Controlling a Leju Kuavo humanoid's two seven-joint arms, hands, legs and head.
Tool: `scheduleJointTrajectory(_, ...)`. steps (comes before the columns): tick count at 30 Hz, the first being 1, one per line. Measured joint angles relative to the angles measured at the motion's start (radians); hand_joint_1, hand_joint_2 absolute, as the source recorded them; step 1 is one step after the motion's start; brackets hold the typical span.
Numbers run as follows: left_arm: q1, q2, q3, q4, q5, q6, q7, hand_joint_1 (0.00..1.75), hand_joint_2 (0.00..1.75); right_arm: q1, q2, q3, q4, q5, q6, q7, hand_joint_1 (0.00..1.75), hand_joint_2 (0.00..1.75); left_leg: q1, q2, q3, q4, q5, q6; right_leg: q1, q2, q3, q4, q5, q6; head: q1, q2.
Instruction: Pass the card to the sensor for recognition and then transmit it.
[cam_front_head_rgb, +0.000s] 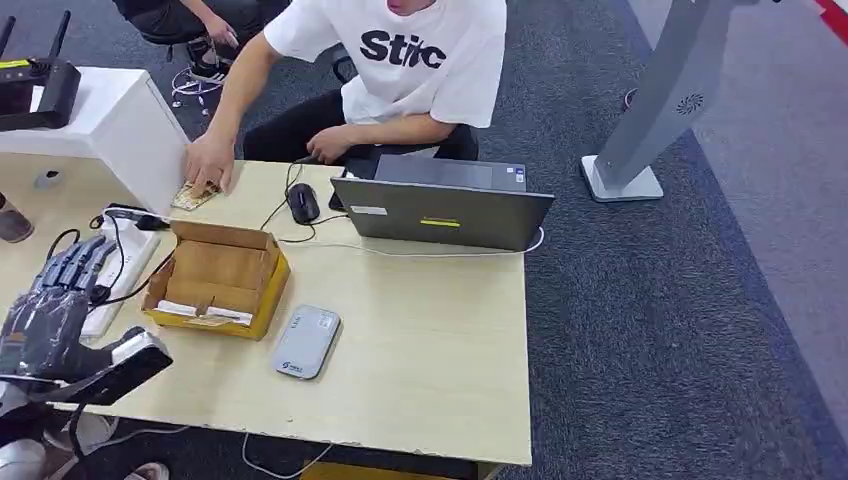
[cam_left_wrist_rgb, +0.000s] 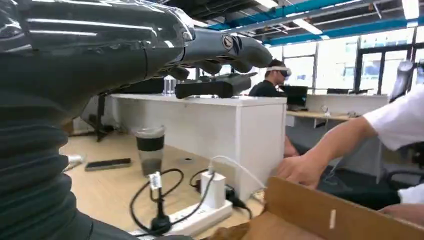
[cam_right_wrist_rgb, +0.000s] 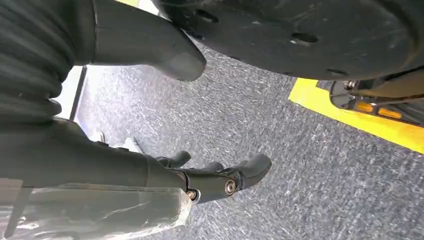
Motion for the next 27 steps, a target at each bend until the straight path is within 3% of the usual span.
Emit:
scheduleJointTrajectory(3,0.009,0.036,0.003,-0.008,-0.018,-0.029,0.012,0.00,1.75,0.000,0.004,0.000,0.003,-0.003,0.000,0.004,0.00,1.75,0.000,0.000,0.000,0.000,0.000,0.000,0.000,0.000,0.000,0.000,0.000,0.000,0.000,0.000)
scheduleJointTrajectory(11,-0.036,0.051,-0.022,0.021,-0.097,-0.027,0.025,0.00,1.75,0.000,0.012,0.000,0.006,0.000,0.000,0.013,0.00,1.75,0.000,0.000,0.000,0.000,0.001,-0.001,0.000,-0.001,-0.002,0.000,0.000,0.000,0.000,0.000)
scheduleJointTrajectory(27,-0.239,-0.039,-0.238,0.328,-0.168,0.010,0.018,0.00,1.75,-0.006,0.015,0.029,0.006,0.029,-0.001,0.035,0.00,1.75,0.001,0.000,-0.001,0.000,0.001,-0.002,0.000,0.000,-0.002,0.000,0.002,-0.001,0.000,0.000)
